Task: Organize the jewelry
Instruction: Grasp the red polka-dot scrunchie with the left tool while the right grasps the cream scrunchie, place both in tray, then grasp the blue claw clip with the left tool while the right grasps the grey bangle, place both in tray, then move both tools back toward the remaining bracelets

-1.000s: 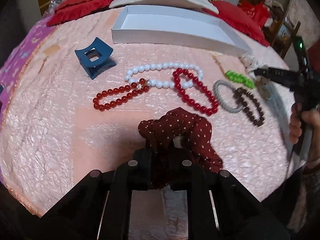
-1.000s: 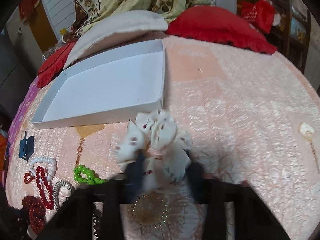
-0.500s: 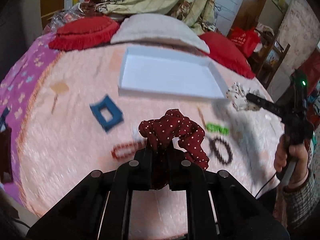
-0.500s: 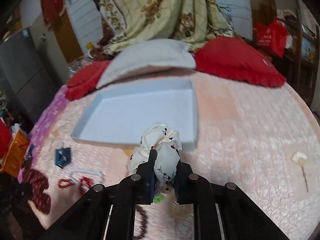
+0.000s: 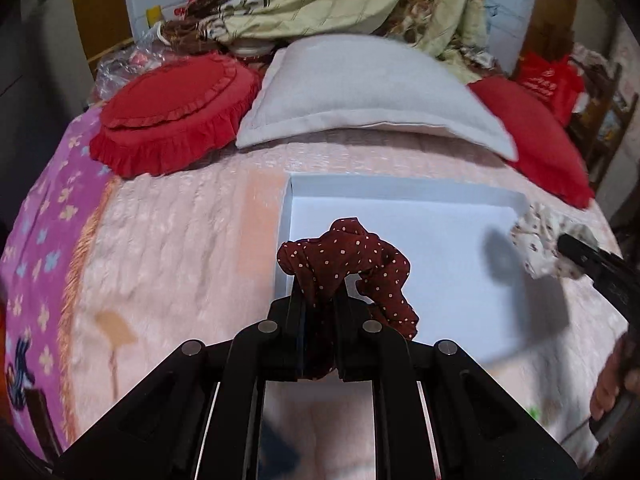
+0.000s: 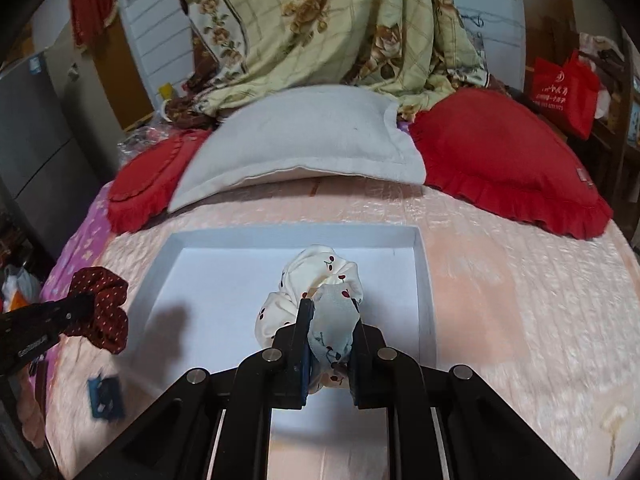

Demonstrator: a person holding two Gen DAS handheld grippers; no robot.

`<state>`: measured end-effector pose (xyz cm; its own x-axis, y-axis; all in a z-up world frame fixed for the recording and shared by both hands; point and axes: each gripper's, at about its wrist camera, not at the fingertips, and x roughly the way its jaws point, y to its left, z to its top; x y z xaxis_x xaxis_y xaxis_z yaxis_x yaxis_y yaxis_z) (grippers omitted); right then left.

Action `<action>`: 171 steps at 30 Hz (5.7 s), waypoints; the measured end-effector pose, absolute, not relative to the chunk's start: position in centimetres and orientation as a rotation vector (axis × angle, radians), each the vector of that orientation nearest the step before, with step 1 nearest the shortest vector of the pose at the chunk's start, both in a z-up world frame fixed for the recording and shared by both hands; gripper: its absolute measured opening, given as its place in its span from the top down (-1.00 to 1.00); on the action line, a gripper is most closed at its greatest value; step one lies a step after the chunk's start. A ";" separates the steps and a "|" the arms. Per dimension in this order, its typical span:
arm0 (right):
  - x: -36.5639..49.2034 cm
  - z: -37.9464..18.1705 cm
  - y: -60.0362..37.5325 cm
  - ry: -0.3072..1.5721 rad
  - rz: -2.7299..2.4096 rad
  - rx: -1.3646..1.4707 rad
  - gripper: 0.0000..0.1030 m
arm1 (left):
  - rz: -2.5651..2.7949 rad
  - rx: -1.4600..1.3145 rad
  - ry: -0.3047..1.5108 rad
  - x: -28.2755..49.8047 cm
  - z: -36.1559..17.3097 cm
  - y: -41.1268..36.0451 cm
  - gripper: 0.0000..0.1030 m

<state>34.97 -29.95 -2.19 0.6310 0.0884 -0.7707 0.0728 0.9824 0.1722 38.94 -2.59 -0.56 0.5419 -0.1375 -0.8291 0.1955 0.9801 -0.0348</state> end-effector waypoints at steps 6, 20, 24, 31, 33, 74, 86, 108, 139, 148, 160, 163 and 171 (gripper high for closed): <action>39.6 -6.0 -31.9 0.968 -0.027 0.213 0.73 | -0.170 0.086 1.031 44.7 -4.5 -3.8 0.80; 38.6 -5.4 -32.7 0.944 -0.099 0.144 -0.08 | -0.241 -0.110 1.050 45.1 -3.9 -1.7 0.06; 36.7 -3.2 -32.5 0.911 -0.094 0.143 -0.10 | -0.247 -0.123 1.026 43.1 -1.3 -1.0 0.06; 30.2 0.0 -31.5 0.864 -0.060 0.115 -0.40 | -0.210 -0.078 0.943 36.0 3.1 1.4 -0.15; 28.1 0.0 -31.0 0.871 -0.040 0.111 -0.40 | -0.170 -0.068 0.919 33.4 3.4 2.9 -0.23; 15.1 -9.6 -15.9 0.993 0.351 -0.116 0.50 | -0.185 -0.144 1.089 28.5 -8.6 7.1 0.36; 13.8 -5.4 -17.6 0.952 0.386 0.008 0.88 | -0.223 -0.082 1.021 25.3 -4.0 6.0 0.77; 25.8 1.8 -24.1 0.872 0.262 0.146 0.88 | -0.260 0.036 0.979 31.3 1.5 -1.0 0.77; 28.9 -4.5 -30.1 0.962 0.037 0.218 -0.02 | -0.245 -0.161 1.102 36.1 -3.3 1.8 0.23; 21.7 -0.6 -32.0 0.883 0.046 0.254 -0.02 | -0.213 -0.053 1.006 28.2 0.3 3.0 0.22; 11.6 -5.8 -30.7 0.978 0.099 0.240 -0.02 | -0.221 0.001 1.095 21.3 -6.0 5.6 0.19; 10.8 -6.7 -29.3 0.983 0.126 0.224 -0.02 | -0.240 0.007 1.107 21.0 -7.0 5.2 0.19; 11.8 -7.9 -26.1 0.986 0.174 0.165 0.06 | -0.264 0.019 1.099 22.2 -8.7 5.2 0.19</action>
<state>11.78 -26.13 -7.93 0.5404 0.2204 -0.8120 -0.0711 0.9736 0.2169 22.15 5.20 -8.73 0.4262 -0.2018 -0.8818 0.2208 0.9685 -0.1150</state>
